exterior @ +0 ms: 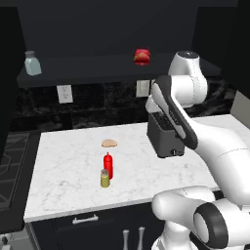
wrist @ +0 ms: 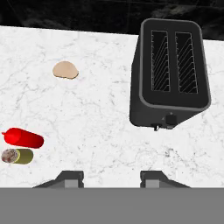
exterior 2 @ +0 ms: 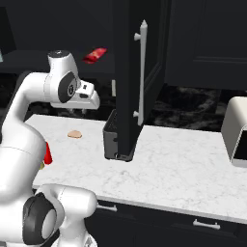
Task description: Put the shaker and condiment bottle from the counter next to their counterparts in the cabinet.
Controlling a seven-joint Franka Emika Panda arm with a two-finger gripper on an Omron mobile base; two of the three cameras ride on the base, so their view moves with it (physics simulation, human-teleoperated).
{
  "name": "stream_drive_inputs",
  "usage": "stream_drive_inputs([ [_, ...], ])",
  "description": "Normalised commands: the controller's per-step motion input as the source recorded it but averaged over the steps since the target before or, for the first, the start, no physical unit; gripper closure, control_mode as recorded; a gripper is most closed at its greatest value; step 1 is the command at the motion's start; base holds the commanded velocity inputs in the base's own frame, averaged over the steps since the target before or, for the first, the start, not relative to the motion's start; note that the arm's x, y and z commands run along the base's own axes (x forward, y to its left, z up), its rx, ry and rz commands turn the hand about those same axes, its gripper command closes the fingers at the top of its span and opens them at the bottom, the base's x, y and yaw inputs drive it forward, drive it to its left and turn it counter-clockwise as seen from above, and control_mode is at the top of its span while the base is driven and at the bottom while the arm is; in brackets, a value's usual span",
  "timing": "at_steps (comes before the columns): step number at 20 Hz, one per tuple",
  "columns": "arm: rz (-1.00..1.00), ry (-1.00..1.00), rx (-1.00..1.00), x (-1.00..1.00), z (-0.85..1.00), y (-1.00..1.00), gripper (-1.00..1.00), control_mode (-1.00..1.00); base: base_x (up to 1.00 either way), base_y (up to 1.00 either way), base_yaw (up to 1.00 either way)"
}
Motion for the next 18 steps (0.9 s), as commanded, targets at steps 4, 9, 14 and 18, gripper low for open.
stream_drive_inputs([
  [4,0.0,-0.08,0.0,-0.13,0.0,0.0,-1.0,-1.0,0.0,0.0,0.0],
  [9,-0.01,-0.21,-0.01,-0.57,-0.33,0.35,-1.0,-1.0,0.0,0.0,0.0],
  [14,-0.15,-0.26,0.0,-0.91,-0.46,0.9,-1.0,-1.0,0.0,0.0,0.0],
  [18,-0.21,-0.24,0.0,-0.46,-0.08,1.0,-1.0,-1.0,0.0,0.0,0.0],
])
